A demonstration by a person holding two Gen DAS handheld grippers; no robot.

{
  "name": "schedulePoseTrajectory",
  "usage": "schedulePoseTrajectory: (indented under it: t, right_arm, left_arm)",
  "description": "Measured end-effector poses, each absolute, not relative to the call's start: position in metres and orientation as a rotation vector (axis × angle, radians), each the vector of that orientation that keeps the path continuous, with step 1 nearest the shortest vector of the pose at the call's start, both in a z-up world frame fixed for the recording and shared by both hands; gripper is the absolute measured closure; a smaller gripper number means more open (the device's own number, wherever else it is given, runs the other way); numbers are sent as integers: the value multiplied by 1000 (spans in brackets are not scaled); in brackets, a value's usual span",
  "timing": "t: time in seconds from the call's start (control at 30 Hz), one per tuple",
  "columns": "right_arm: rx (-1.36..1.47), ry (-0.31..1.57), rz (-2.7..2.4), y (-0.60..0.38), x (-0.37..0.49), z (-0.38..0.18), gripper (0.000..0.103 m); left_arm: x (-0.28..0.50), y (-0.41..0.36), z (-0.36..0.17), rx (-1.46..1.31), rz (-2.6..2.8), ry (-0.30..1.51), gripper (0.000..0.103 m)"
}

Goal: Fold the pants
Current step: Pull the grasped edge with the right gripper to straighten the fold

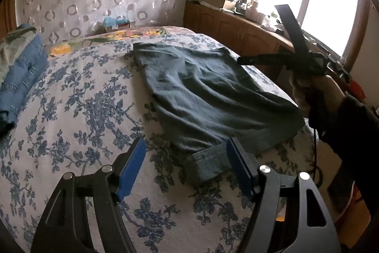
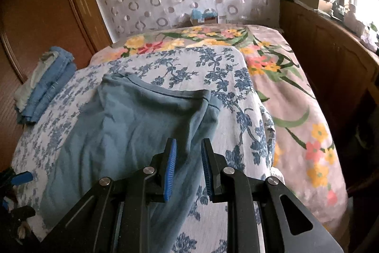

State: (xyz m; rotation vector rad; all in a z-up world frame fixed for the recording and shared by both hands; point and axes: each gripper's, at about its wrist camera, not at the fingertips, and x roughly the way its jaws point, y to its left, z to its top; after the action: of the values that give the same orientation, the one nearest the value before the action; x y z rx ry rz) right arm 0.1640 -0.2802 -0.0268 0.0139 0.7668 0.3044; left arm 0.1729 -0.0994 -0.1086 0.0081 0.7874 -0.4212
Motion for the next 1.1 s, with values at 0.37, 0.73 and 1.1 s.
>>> schedulePoseTrajectory:
  t: [0.37,0.73,1.1]
  right_arm:
    - [-46,823,301,-271,182,-31,81]
    - [-53,735,134,-289,186,-19,103]
    - [37,740,286,-292,185,-27,86]
  left_arm:
    - [168,-102,-113,17,-432,798,31]
    - [165,-104,-117,27,-436,809,31]
    - [166,-107,-117,34,-441,809,31]
